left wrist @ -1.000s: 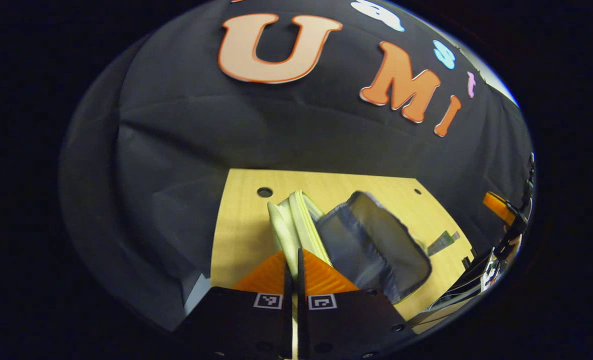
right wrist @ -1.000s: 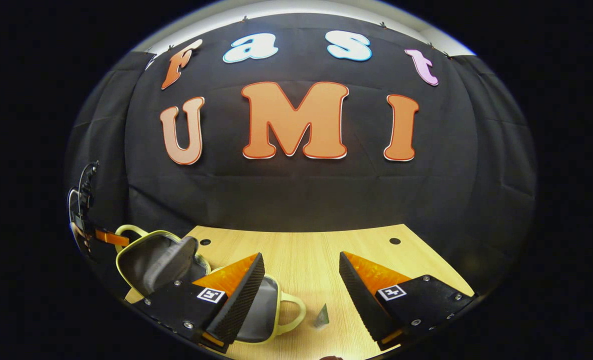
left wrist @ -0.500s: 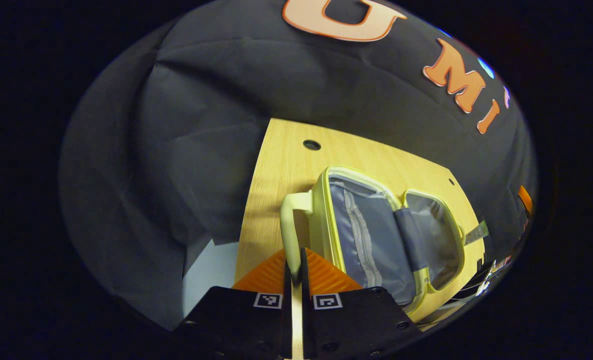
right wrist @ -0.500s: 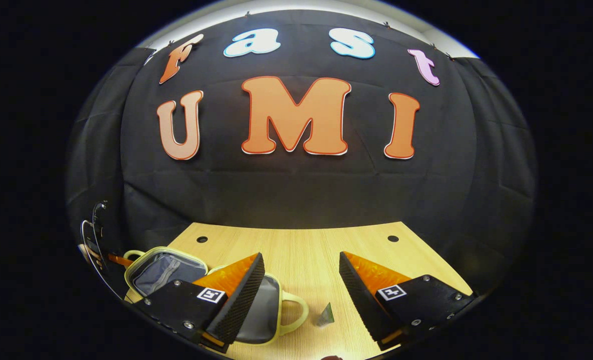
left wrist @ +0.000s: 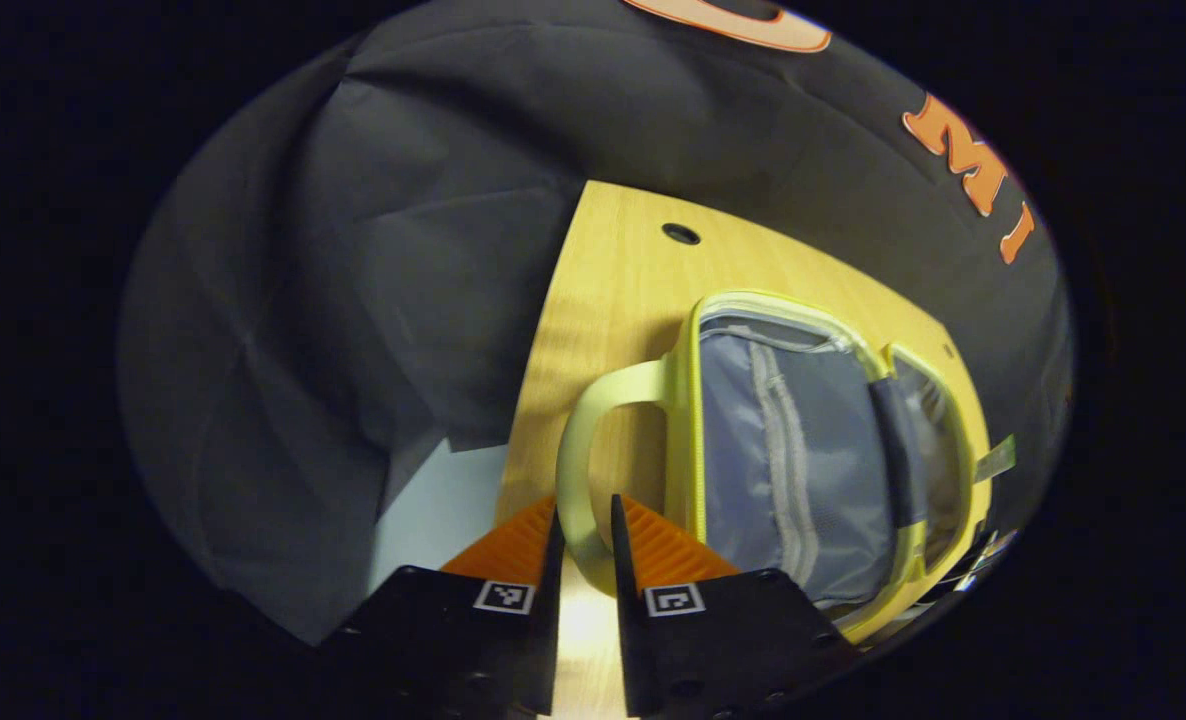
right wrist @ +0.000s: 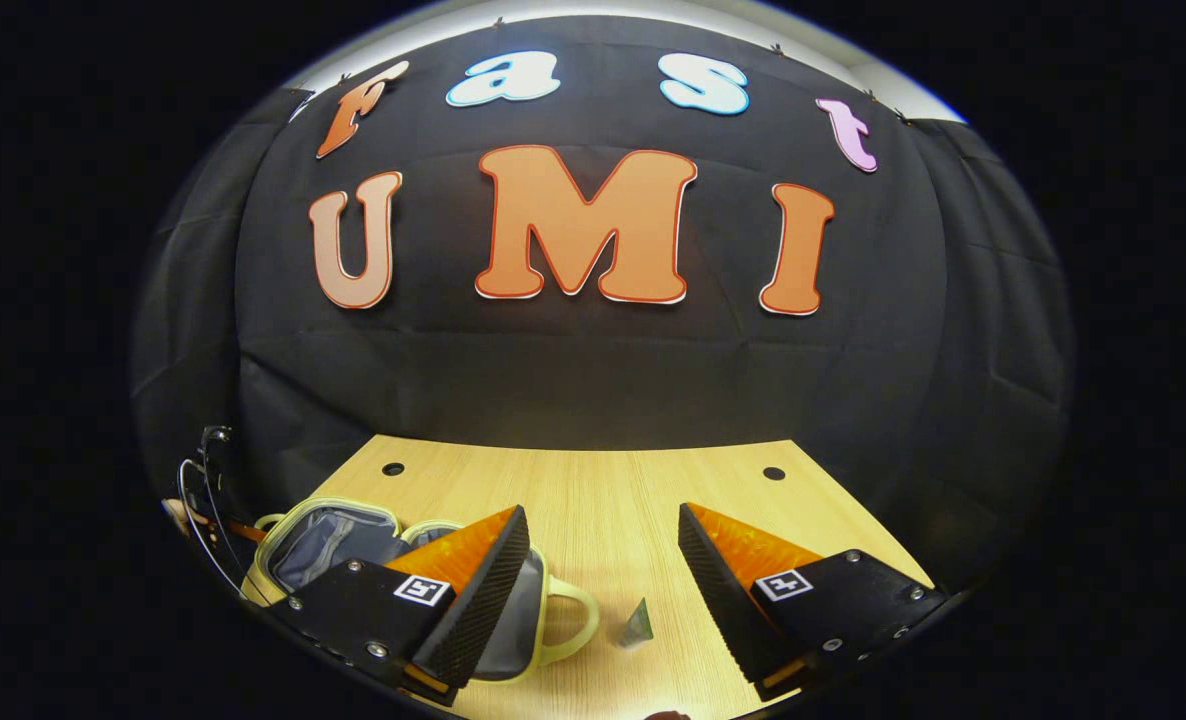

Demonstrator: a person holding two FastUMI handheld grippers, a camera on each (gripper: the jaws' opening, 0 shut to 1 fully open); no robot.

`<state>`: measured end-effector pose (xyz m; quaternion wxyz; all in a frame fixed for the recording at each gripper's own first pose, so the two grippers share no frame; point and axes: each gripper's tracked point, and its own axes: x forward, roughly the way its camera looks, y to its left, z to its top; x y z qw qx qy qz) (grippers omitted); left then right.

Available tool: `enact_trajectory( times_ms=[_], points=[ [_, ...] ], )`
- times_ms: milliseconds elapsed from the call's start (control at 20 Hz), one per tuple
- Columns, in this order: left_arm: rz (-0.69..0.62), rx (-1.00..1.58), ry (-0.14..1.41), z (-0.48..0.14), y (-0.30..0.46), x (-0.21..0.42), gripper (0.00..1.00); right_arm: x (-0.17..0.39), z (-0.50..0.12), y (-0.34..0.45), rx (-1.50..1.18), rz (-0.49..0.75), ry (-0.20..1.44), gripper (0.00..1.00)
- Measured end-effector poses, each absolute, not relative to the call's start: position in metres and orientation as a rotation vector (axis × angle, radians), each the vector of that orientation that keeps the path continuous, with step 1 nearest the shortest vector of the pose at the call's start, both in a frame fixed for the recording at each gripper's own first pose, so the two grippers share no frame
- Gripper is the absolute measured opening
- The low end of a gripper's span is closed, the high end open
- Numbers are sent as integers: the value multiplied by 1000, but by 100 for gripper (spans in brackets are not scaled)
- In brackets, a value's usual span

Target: First open the suitcase, pack the skin care products into it, and then close the suitcase.

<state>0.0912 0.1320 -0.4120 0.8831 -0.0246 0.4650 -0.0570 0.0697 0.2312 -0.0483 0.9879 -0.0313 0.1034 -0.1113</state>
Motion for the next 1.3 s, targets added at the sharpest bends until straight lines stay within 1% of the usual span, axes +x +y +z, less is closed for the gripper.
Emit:
enact_trajectory(
  times_ms=[100, 200, 250, 300, 350, 400, 550, 800, 1050, 1300],
  points=[
    [-110, -34, 954, -412, 128, 95, 27, 67, -51, 225, -69, -234, 213, 95],
    [-77, 18, 922, -401, 136, 100, 50, 66, -53, 219, -72, -241, 214, 95],
    [-62, 38, 895, -388, 138, 100, 70, 65, -53, 215, -72, -244, 212, 95],
    [-48, 57, 863, -376, 138, 103, 77, 64, -53, 212, -73, -247, 209, 95],
    [-18, 83, 821, -360, 140, 106, 92, 64, -52, 209, -76, -249, 203, 95],
    [0, 107, 759, -346, 137, 113, 99, 63, -50, 205, -79, -252, 197, 95],
    [25, 176, 645, -301, 116, 119, 100, 62, -46, 192, -85, -255, 181, 95],
    [-46, 198, 476, -214, 34, 125, 98, 58, -37, 162, -87, -259, 156, 96],
    [-113, 134, 244, -125, -73, 127, 99, 50, -17, 124, -94, -249, 105, 96],
    [-214, 43, 28, -47, -202, 118, 98, 38, 6, 78, -62, -239, 47, 96]
  ],
)
